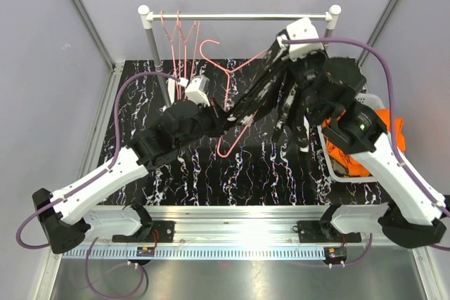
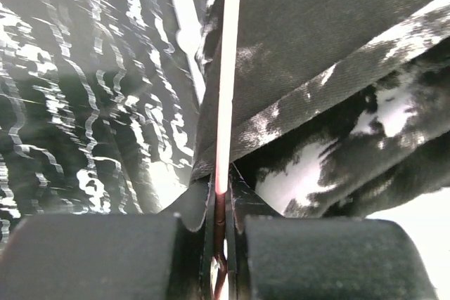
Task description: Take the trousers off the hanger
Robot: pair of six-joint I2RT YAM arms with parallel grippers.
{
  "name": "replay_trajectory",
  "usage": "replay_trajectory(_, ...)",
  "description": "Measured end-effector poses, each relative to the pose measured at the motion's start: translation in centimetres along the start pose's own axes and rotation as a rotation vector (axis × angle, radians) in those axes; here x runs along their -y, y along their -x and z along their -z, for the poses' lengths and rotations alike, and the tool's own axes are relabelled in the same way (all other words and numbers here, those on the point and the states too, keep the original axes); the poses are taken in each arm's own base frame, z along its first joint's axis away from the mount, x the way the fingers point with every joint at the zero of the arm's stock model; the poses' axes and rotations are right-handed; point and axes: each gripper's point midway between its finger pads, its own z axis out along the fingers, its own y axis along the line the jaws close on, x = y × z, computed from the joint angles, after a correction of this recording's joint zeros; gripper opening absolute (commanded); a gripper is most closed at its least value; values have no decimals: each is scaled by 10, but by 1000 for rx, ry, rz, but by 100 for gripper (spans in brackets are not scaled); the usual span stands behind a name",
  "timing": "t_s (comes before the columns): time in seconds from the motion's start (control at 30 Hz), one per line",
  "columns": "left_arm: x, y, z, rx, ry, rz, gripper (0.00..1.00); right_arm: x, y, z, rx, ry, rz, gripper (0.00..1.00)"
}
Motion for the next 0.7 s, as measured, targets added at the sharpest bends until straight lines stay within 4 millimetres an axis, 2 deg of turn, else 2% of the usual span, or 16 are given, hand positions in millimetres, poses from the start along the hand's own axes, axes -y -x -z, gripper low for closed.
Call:
replay_trajectory(0.13, 9, -12, 11, -40, -88, 27, 0, 19, -30, 20, -10, -57, -8, 0)
replay_trajectory(0.23, 16, -13, 24, -52, -136, 39, 0, 29, -53, 30, -24, -101, -26, 0)
replay_trajectory(0.37, 16, -5, 40, -30, -140, 52, 0, 51, -82, 28, -81, -193, -82, 0)
replay_trajectory(0.43, 7, -5, 44, -25, -99, 58, 0, 67, -90, 27, -105, -247, -122, 0)
replay_trajectory(0.5, -7, -6, 44, -20, -41, 67, 0, 77, -86, 27, -111, -267, -154, 0)
replay_trajectory(0.53, -14, -7, 43, -16, -13, 74, 0, 82, -78, 28, -99, -268, -179, 0)
replay_trajectory(0.6, -35, -13, 38, -16, 59, 86, 0, 94, -53, 28, -59, -269, -231, 0)
replay_trajectory(0.7, -71, -31, 22, -51, 175, 98, 0, 121, -14, 33, 20, -297, -297, 0)
